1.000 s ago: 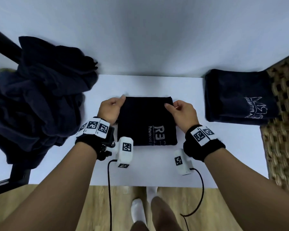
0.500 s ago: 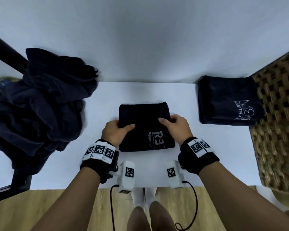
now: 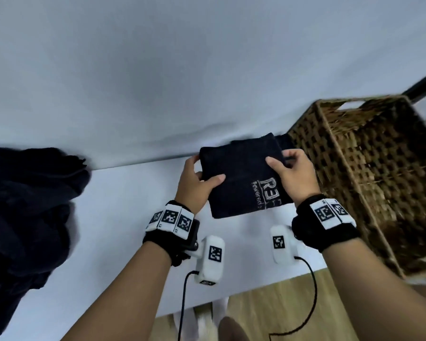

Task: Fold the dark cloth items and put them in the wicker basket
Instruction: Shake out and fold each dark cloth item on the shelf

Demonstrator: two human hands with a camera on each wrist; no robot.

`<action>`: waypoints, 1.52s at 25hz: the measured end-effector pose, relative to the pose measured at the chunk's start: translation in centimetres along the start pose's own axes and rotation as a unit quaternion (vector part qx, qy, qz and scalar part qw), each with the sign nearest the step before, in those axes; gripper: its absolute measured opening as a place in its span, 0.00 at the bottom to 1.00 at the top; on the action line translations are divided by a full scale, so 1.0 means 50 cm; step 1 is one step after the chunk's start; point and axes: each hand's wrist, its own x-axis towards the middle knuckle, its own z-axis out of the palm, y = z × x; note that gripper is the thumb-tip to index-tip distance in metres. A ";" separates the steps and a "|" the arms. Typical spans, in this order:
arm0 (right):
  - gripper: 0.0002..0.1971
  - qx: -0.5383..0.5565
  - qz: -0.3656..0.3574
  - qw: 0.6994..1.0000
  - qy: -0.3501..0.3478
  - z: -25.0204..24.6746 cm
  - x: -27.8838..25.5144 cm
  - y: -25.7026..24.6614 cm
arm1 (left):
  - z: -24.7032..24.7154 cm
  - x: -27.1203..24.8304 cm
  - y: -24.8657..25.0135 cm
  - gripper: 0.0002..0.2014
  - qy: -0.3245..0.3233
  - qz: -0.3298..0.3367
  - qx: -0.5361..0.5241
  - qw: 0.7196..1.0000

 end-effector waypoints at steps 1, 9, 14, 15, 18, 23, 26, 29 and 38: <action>0.18 -0.026 -0.004 1.000 0.013 -0.028 0.033 0.004 | 0.039 0.025 0.008 0.32 -0.014 0.004 0.007 1.000; 0.25 -0.168 -0.027 0.985 0.037 -0.046 0.171 0.043 | 0.171 0.168 -0.006 0.34 -0.005 0.022 0.023 0.999; 0.24 -0.233 -0.090 0.968 0.036 -0.033 0.153 0.061 | 0.168 0.171 -0.018 0.39 0.006 0.033 0.159 0.987; 0.24 -0.213 -0.128 0.968 0.045 -0.029 0.148 0.064 | 0.167 0.164 -0.018 0.39 0.017 0.053 0.215 0.975; 0.19 -0.211 -0.227 0.950 0.043 -0.016 0.138 0.080 | 0.168 0.130 -0.024 0.32 0.038 0.150 0.403 0.902; 0.21 -0.324 -0.204 0.921 -0.073 -0.005 0.155 0.133 | 0.186 0.116 -0.050 0.29 -0.043 0.096 0.544 0.832; 0.18 -0.297 -0.215 0.929 -0.054 -0.006 0.139 0.100 | 0.165 0.097 -0.034 0.31 -0.067 0.100 0.536 0.836; 0.15 -0.182 -0.259 0.947 -0.053 0.039 0.061 -0.001 | 0.087 0.051 -0.001 0.30 -0.038 0.106 0.542 0.833; 0.14 -0.105 -0.335 0.861 -0.369 0.457 -0.242 -0.244 | -0.384 -0.101 0.034 0.18 0.203 0.045 0.641 0.739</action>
